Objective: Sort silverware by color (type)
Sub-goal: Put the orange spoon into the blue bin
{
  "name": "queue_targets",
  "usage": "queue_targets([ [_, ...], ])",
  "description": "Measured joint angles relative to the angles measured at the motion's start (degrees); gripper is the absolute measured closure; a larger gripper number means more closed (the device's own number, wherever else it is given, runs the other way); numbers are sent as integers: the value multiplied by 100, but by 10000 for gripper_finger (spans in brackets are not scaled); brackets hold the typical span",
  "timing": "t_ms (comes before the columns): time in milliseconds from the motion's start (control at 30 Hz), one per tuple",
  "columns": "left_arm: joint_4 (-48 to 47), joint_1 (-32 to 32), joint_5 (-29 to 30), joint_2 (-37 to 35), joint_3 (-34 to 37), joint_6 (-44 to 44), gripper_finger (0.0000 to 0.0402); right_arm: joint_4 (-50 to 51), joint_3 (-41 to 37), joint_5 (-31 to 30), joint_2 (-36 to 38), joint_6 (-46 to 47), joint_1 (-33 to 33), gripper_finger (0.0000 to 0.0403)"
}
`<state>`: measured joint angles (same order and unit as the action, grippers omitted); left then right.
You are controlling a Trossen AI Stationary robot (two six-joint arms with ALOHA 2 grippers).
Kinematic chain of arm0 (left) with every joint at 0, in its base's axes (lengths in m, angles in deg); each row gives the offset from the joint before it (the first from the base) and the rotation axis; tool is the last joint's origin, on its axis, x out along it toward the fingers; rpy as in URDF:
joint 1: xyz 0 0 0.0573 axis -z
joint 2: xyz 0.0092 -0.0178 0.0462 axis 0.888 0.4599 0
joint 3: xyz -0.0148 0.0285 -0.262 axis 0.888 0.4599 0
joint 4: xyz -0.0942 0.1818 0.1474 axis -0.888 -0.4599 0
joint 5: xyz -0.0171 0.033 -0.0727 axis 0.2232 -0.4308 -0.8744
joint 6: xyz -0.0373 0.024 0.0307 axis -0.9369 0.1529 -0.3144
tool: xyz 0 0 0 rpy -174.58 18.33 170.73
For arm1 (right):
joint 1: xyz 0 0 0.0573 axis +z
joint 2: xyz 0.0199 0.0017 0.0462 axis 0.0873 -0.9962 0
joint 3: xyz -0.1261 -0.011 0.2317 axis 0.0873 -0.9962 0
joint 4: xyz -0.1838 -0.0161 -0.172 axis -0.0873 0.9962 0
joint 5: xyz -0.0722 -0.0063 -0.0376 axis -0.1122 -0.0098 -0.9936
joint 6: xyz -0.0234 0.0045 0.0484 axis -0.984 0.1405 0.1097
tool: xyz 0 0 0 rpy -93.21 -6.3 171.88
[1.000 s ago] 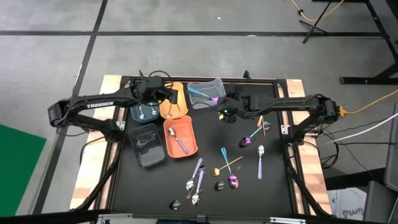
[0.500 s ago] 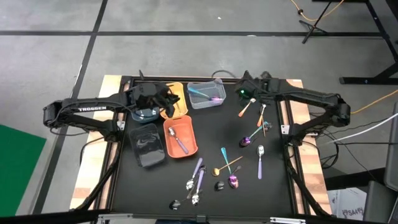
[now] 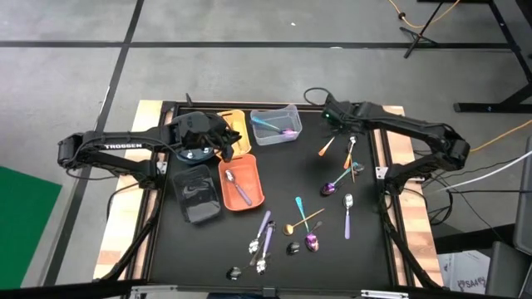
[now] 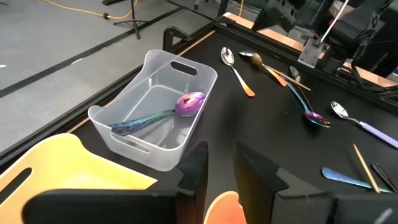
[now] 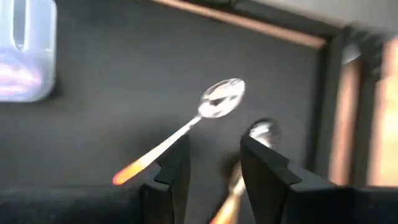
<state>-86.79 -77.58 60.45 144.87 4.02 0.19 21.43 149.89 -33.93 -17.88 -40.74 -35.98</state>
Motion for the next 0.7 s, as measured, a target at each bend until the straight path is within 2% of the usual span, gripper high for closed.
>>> queue_targets([
  [133, 2, 0, 0, 0, 0, 0, 333, -857, -467, 458, -2, 472, -149, 275],
  [367, 4, 0, 0, 0, 0, 0, 333, -2033, -1178, 556, -33, 952, -129, 275],
  [700, 9, 0, 21, 2, 0, 0, 333, -2621, -1646, 524, -463, 1285, -129, 275],
])
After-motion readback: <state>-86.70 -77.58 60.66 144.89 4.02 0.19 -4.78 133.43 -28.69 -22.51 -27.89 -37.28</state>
